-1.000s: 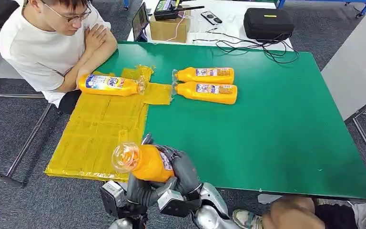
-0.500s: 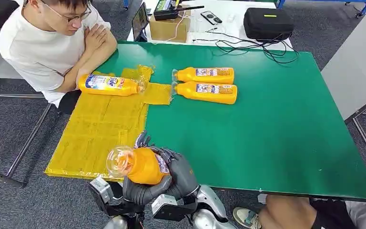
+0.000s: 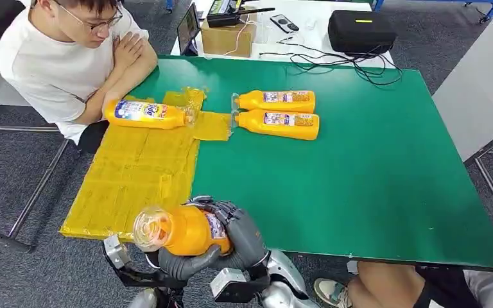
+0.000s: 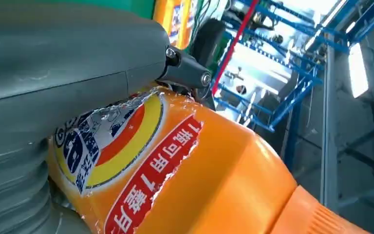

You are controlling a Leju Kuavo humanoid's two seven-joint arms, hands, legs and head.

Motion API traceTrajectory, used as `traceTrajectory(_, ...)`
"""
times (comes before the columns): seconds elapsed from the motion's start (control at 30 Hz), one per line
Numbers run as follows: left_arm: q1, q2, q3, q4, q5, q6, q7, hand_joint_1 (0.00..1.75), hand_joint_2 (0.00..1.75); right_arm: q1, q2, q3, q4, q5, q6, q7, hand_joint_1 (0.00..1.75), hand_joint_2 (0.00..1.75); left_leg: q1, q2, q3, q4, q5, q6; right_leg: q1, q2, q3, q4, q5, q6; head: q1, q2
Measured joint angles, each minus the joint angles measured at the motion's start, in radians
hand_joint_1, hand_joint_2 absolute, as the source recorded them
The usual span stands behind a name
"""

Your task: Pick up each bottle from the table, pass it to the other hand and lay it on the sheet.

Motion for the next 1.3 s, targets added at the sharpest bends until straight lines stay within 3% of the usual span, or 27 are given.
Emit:
traceTrajectory(0.37,-0.021,-0.001,-0.010,0.001,0.010,-0.031,0.036,1.75,1.75,0.038,-0.018,0.000,-0.062,-0.027,-0.080,-0.071,0.00,0.00,0.000,-0.001,0.000,0.000,0.000,0.000,0.000,0.000,0.001,0.000,0.000,0.000,0.001,0.000)
traceTrajectory(0.73,-0.074,-0.035,-0.027,0.017,-0.386,0.427,0.013,1.75,1.75,0.039,-0.071,0.089,-0.107,0.029,-0.225,-0.063,0.00,0.00,0.000,-0.001,0.000,0.000,0.000,0.000,0.000,0.000,0.001,0.000,0.000,0.000,0.001,0.000)
traceTrajectory(1.2,-0.138,-0.047,-0.003,0.080,-0.446,0.460,0.025,1.75,1.75,0.027,-0.096,0.108,-0.130,-0.051,-0.256,-0.054,0.00,0.00,0.000,-0.001,-0.001,0.000,0.000,0.000,0.000,0.000,0.001,0.000,0.000,0.000,0.001,0.000)
traceTrajectory(1.3,-0.177,-0.050,0.023,0.132,-0.521,0.566,0.031,1.75,1.75,0.020,-0.101,0.152,-0.150,-0.055,-0.290,-0.085,0.00,0.00,0.000,0.000,0.000,0.000,0.000,0.000,0.001,0.000,0.001,0.000,0.001,0.000,0.000,0.000)
